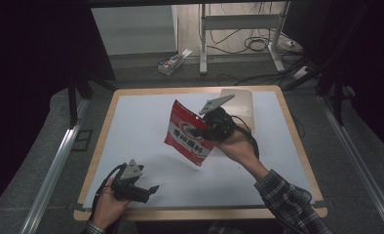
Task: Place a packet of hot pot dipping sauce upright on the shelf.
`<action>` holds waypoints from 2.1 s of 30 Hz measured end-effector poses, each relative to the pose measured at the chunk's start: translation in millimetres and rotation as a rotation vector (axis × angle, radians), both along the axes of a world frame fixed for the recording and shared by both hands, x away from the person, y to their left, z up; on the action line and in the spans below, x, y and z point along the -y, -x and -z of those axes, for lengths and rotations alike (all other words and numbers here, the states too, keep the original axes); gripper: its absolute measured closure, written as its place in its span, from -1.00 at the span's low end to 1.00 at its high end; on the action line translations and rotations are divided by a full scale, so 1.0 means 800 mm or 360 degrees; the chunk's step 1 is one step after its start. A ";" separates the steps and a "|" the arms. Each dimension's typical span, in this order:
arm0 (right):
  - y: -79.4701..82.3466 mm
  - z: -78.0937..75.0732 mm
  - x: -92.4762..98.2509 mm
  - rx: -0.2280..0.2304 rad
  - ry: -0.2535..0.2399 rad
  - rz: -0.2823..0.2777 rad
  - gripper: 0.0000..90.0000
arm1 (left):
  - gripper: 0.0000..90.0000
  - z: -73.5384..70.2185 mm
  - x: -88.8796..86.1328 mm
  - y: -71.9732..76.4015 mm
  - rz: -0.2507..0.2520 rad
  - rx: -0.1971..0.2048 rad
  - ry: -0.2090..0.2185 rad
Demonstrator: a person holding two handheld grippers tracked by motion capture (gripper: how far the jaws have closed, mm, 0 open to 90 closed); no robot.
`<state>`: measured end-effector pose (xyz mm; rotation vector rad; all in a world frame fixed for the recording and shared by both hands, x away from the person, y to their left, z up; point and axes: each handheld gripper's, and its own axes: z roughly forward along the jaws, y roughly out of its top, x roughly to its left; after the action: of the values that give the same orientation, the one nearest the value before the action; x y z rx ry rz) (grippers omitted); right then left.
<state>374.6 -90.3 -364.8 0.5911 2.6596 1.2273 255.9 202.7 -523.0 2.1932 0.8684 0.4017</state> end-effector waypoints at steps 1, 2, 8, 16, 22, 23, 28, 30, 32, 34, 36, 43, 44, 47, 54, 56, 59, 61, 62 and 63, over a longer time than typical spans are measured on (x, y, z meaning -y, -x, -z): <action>-0.003 -0.002 0.001 0.0005 -0.0009 0.0004 0.95 | -0.81 0.000 0.000 0.000 0.0000 0.0000 0.0000; -0.006 -0.005 0.002 0.0013 -0.0013 0.0010 0.95 | -0.81 0.001 0.000 0.000 0.0003 -0.0009 0.0005; -0.019 -0.017 0.002 0.0049 0.0002 0.0042 0.95 | -0.81 0.002 0.001 -0.001 0.0012 -0.0019 -0.0008; -0.041 -0.034 0.002 0.0075 -0.0013 0.0061 0.95 | -0.81 0.003 0.001 -0.002 0.0012 -0.0025 -0.0015; -0.056 -0.048 0.002 0.0111 -0.0015 0.0086 0.95 | -0.81 0.004 0.001 -0.002 0.0019 -0.0033 -0.0009; -0.056 -0.048 0.002 0.0111 -0.0015 0.0086 0.95 | -0.81 0.004 0.001 -0.002 0.0019 -0.0035 -0.0009; -0.073 -0.058 0.005 0.0150 -0.0005 0.0130 0.95 | -0.81 0.004 0.001 -0.002 0.0023 -0.0039 -0.0004; -0.078 -0.061 0.007 0.0158 0.0000 0.0156 0.95 | -0.81 0.004 0.001 -0.002 0.0024 -0.0040 -0.0004; -0.084 -0.063 0.009 0.0167 0.0004 0.0181 0.95 | -0.81 0.004 0.001 -0.002 0.0025 -0.0041 -0.0003; -0.090 -0.065 0.012 0.0169 0.0005 0.0206 0.95 | -0.81 0.004 0.001 -0.002 0.0025 -0.0040 -0.0003; -0.096 -0.065 0.015 0.0174 0.0004 0.0227 0.95 | -0.81 0.004 0.001 -0.002 0.0025 -0.0042 -0.0002; -0.117 -0.066 0.023 0.0181 -0.0003 0.0295 0.95 | -0.81 0.005 0.001 -0.002 0.0028 -0.0043 -0.0004; -0.120 -0.066 0.024 0.0179 -0.0006 0.0301 0.95 | -0.81 0.005 0.001 -0.002 0.0028 -0.0044 -0.0005; -0.129 -0.064 0.027 0.0191 -0.0002 0.0318 0.95 | -0.81 0.005 0.002 -0.002 0.0028 -0.0044 0.0001; -0.152 -0.061 0.032 0.0197 0.0014 0.0396 0.95 | -0.81 0.006 0.002 -0.003 0.0032 -0.0049 -0.0002; -0.158 -0.060 0.033 0.0202 0.0012 0.0413 0.95 | -0.81 0.006 0.002 -0.003 0.0034 -0.0049 -0.0005; -0.164 -0.060 0.034 0.0208 0.0009 0.0429 0.95 | -0.81 0.006 0.002 -0.003 0.0036 -0.0050 -0.0003; -0.171 -0.058 0.036 0.0207 0.0007 0.0444 0.95 | -0.81 0.006 0.002 -0.003 0.0037 -0.0051 -0.0004; -0.177 -0.056 0.037 0.0218 0.0012 0.0449 0.95 | -0.81 0.006 0.002 -0.003 0.0037 -0.0056 -0.0003; -0.180 -0.055 0.038 0.0223 0.0012 0.0451 0.95 | -0.81 0.006 0.002 -0.003 0.0039 -0.0056 -0.0005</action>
<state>518.7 -120.4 -320.6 0.8154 2.3665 1.1317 258.0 200.8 -528.0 2.2177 0.8593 0.3540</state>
